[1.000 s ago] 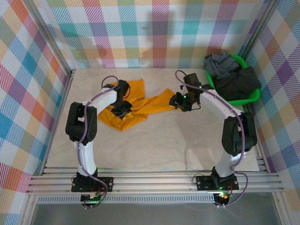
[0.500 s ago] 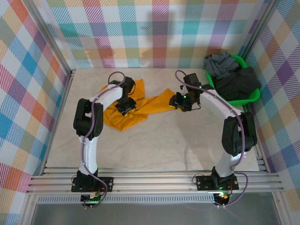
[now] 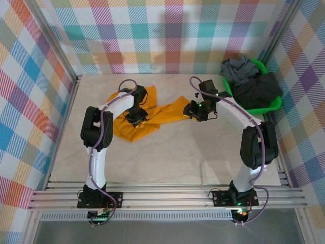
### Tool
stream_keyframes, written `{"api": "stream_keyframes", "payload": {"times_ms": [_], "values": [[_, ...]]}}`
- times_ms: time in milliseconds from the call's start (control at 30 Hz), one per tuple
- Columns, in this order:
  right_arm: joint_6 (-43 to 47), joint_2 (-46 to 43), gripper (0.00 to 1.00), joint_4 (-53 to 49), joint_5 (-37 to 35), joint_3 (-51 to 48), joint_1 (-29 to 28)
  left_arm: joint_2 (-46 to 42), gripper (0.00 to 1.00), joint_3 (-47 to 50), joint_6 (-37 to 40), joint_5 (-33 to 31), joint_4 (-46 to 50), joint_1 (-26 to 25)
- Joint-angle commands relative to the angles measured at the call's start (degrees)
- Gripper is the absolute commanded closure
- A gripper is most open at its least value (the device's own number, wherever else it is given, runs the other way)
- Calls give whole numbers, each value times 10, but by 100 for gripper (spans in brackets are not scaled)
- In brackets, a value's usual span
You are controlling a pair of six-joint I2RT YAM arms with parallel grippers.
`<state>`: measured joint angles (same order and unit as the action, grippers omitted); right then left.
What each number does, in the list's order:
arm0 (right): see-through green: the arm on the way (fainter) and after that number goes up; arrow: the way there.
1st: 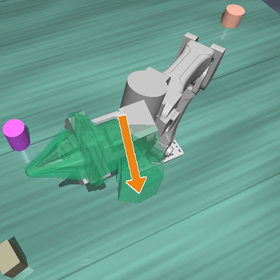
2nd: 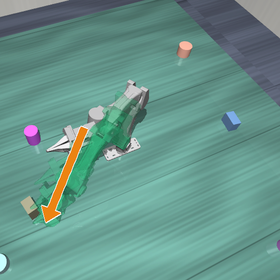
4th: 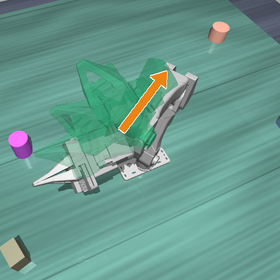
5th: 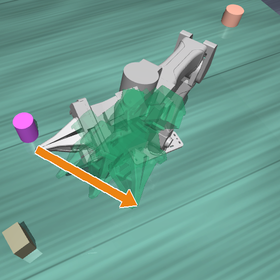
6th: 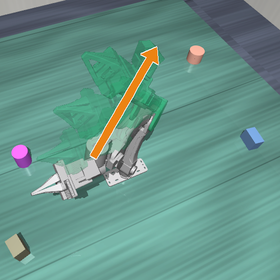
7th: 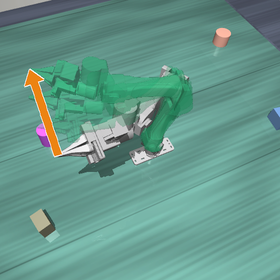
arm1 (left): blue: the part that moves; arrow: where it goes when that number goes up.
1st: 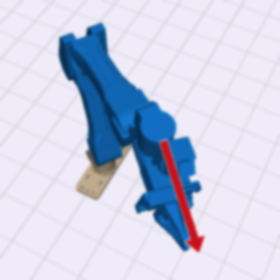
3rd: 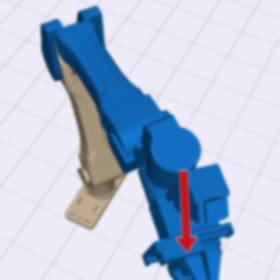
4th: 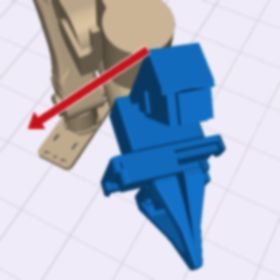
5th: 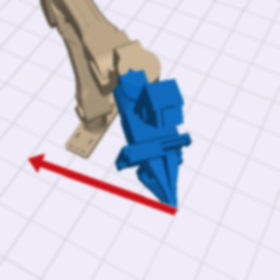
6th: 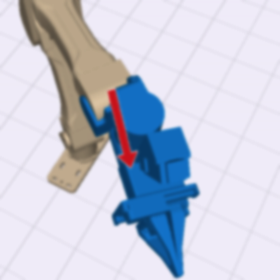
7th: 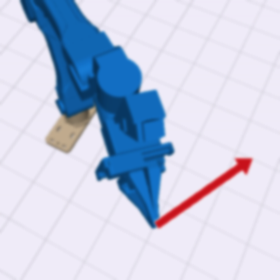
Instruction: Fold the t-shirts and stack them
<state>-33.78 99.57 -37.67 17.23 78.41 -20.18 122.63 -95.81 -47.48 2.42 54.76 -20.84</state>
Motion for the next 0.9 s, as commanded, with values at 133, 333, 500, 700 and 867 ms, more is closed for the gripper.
{"api": "stream_keyframes", "payload": {"times_ms": [133,333,500,700,867], "values": [[4,-10,58,-2,7,-6,2,6,73,-2,-3,0,12,-13],[0,-11,58,2,5,-13,2,6,75,0,-3,-1,15,-17],[-2,-10,58,4,7,-11,2,7,68,2,-4,0,15,-20],[0,-11,58,1,5,-11,3,16,71,-2,-10,-2,12,-24],[3,-15,58,-1,2,-17,2,20,88,1,-13,-5,9,-26]]}}
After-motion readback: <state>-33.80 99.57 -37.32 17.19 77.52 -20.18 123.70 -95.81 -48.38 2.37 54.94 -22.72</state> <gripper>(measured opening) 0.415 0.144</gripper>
